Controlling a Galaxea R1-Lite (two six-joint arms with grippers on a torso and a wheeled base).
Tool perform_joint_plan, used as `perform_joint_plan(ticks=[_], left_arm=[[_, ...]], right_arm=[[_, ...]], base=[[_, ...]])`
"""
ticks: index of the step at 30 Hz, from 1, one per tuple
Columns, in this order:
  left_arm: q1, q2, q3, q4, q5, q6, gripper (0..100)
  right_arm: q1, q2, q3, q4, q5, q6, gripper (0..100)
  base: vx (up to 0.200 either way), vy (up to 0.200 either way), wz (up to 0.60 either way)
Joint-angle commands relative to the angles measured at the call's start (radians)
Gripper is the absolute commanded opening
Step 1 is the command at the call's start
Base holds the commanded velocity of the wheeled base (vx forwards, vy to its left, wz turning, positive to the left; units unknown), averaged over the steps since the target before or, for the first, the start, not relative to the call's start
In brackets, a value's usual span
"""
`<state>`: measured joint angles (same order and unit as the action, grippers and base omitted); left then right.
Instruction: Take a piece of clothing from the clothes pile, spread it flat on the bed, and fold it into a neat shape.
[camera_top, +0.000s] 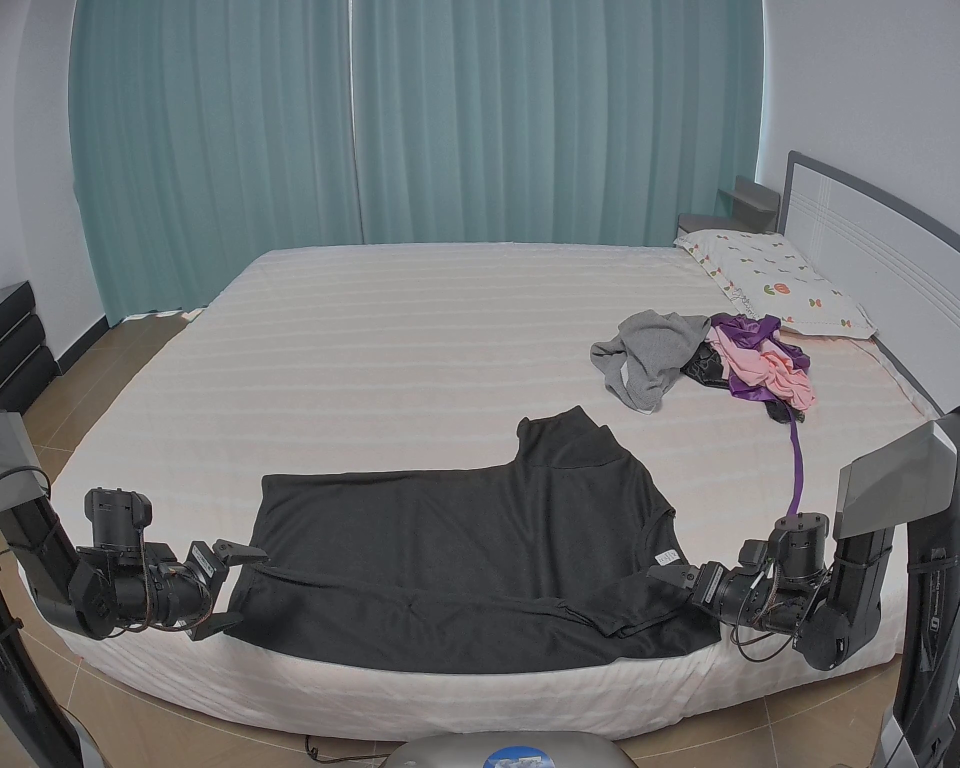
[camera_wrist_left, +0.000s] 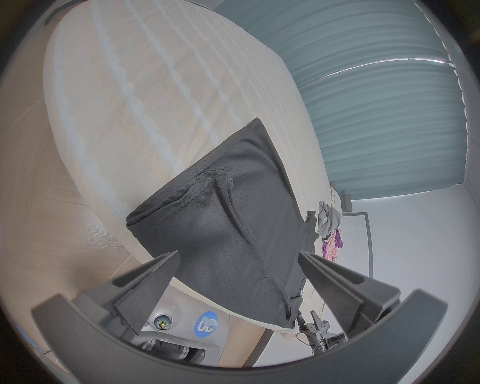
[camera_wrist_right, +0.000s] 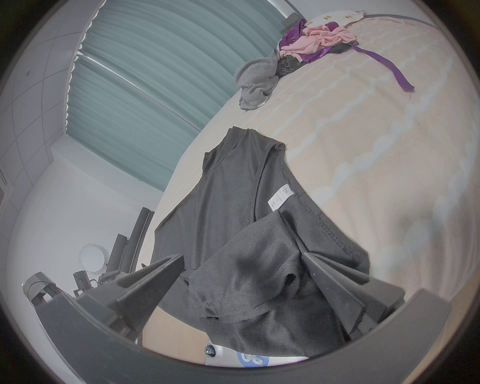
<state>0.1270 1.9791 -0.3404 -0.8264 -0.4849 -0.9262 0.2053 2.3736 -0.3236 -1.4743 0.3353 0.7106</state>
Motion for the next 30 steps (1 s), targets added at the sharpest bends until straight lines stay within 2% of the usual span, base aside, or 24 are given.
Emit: perform_joint_plan(ticks=[1, 7, 8, 19, 30], left_arm=[[0.0, 0.001, 0.0, 0.0, 0.0, 0.0, 100], [0.0, 0.003, 0.0, 0.0, 0.0, 0.0, 100], [0.0, 0.003, 0.0, 0.0, 0.0, 0.0, 100], [0.0, 0.003, -0.002, 0.0, 0.0, 0.0, 100], [0.0, 0.003, -0.003, 0.0, 0.0, 0.0, 100]], right_arm=[[-0.003, 0.006, 0.003, 0.0, 0.001, 0.0, 100], [-0.003, 0.012, 0.0, 0.002, 0.001, 0.0, 100], [-0.003, 0.012, 0.0, 0.002, 0.001, 0.0, 0], [-0.004, 0.012, 0.017, 0.005, 0.001, 0.0, 0], [-0.003, -0.106, 0.084, -0.005, 0.002, 0.004, 0]], base=[[0.0, 0.0, 0.0], [0.0, 0.0, 0.0], [0.0, 0.0, 0.0], [0.0, 0.0, 0.0], [0.0, 0.0, 0.0]])
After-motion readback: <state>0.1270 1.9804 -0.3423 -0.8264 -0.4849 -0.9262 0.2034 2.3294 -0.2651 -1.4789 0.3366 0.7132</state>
